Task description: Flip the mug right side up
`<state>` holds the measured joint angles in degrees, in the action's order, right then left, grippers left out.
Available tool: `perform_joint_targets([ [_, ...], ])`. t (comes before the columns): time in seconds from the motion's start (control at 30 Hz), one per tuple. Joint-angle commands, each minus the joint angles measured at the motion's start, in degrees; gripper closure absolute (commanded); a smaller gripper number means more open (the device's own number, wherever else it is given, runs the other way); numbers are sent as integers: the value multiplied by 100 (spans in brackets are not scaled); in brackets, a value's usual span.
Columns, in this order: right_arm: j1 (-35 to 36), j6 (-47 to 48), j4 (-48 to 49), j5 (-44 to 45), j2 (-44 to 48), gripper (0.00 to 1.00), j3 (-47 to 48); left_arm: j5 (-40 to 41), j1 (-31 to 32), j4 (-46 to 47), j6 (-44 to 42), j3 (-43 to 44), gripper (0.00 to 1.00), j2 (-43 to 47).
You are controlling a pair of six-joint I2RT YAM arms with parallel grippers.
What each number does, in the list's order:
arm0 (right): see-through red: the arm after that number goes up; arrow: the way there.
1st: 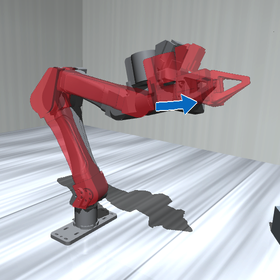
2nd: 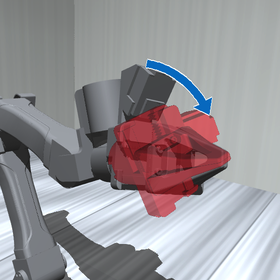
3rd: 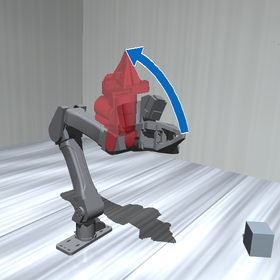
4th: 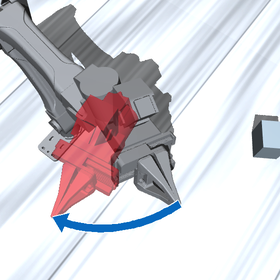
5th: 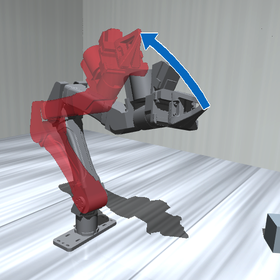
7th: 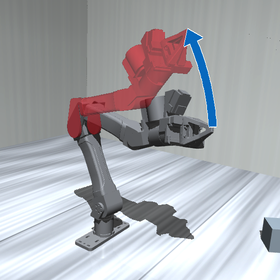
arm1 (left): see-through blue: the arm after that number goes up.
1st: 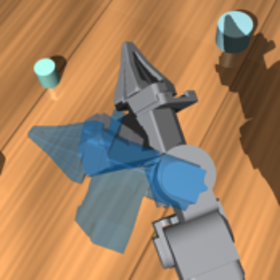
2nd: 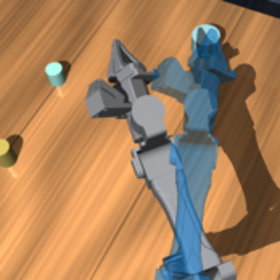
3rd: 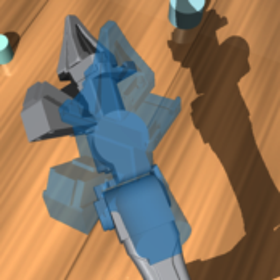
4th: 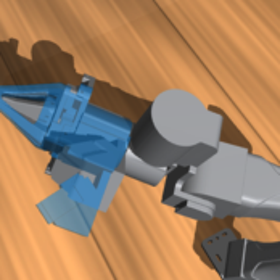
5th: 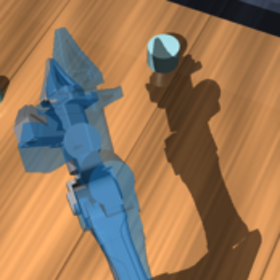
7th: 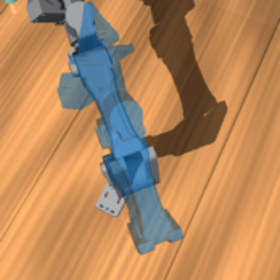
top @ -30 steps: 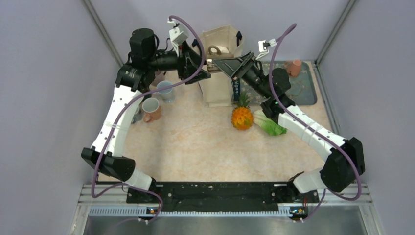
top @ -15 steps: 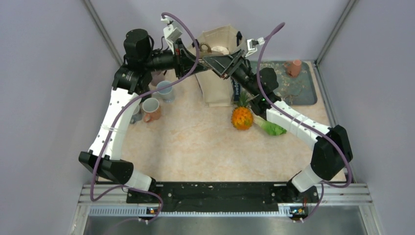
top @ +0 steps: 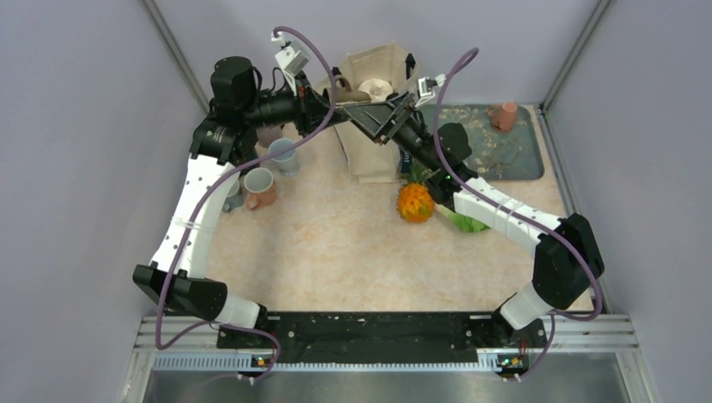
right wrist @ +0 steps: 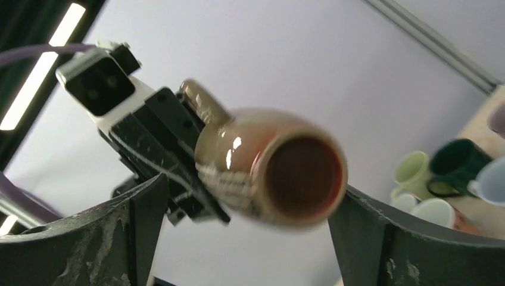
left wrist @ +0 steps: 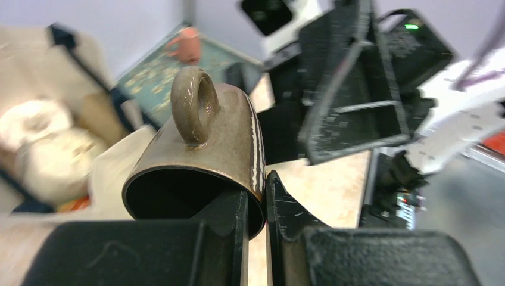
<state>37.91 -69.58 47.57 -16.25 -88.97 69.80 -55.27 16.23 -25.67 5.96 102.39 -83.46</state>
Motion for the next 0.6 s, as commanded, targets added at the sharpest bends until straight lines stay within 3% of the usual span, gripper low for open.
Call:
perform_joint_targets([
  [0.0,34,395,-432,312,330,1,-279,946,-304,-81,-541,-155,100,214],
  [0.2,-60,761,-892,517,416,1,-356,1303,-594,-646,-1064,-255,100,337],
  [0.3,-82,1462,-1379,734,712,1,-419,2494,-744,-1856,-1958,61,100,363],
  [0.4,-85,2621,-2456,983,1050,1,-151,3354,-1148,-3138,-3136,137,100,450],
  [0.57,-82,3749,-3500,1420,1483,1,21,4119,-2299,-4388,-4380,-219,100,535],
])
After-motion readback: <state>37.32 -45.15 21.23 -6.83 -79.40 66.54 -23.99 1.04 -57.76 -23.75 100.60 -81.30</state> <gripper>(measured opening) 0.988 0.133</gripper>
